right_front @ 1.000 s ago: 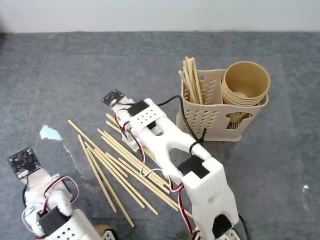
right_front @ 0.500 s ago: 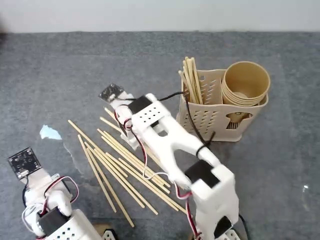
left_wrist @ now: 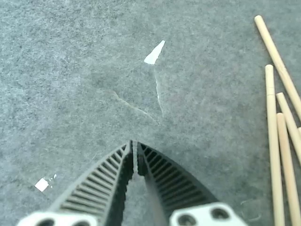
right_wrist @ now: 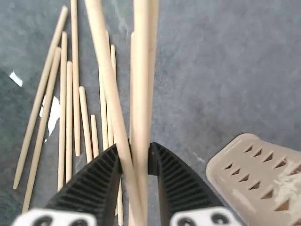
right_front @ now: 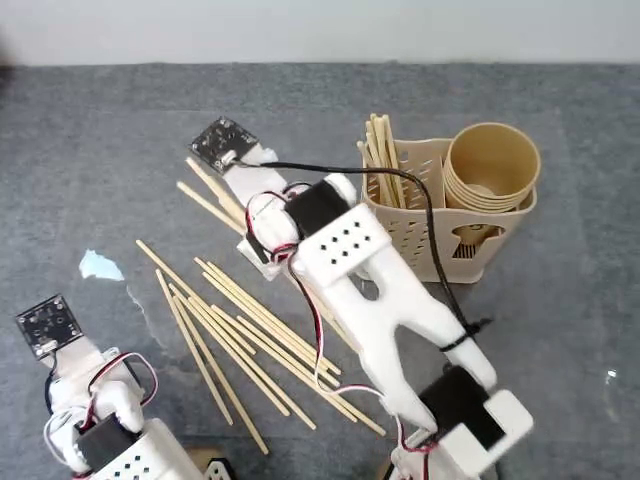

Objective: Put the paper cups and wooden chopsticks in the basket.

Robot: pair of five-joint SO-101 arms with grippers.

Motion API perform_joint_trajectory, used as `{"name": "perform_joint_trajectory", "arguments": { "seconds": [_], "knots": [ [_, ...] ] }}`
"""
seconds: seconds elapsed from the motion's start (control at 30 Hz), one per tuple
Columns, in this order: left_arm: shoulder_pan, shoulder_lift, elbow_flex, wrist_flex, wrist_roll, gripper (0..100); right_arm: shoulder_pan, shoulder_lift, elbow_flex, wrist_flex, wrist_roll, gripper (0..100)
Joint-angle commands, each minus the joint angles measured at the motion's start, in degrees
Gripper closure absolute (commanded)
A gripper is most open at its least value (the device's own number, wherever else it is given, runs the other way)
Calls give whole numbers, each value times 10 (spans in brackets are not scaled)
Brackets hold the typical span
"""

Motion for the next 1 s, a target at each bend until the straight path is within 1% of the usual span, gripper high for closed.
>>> {"name": "perform_joint_trajectory", "arguments": {
  "seconds": [0.0,0.2,0.33,0.7,0.97],
  "knots": [
    [3,-6,-2,-11,-6,987,1,-54,3,-33,1,990],
    [3,-6,-2,-11,-6,987,-11,-68,40,-100,0,990],
    [3,-6,-2,-11,-6,987,-25,-91,40,-127,-18,990],
    [3,-6,-2,-11,-6,987,-29,-152,37,-151,-19,990],
    [3,-6,-2,-11,-6,987,-28,-222,35,-222,-18,990]
  ]
}}
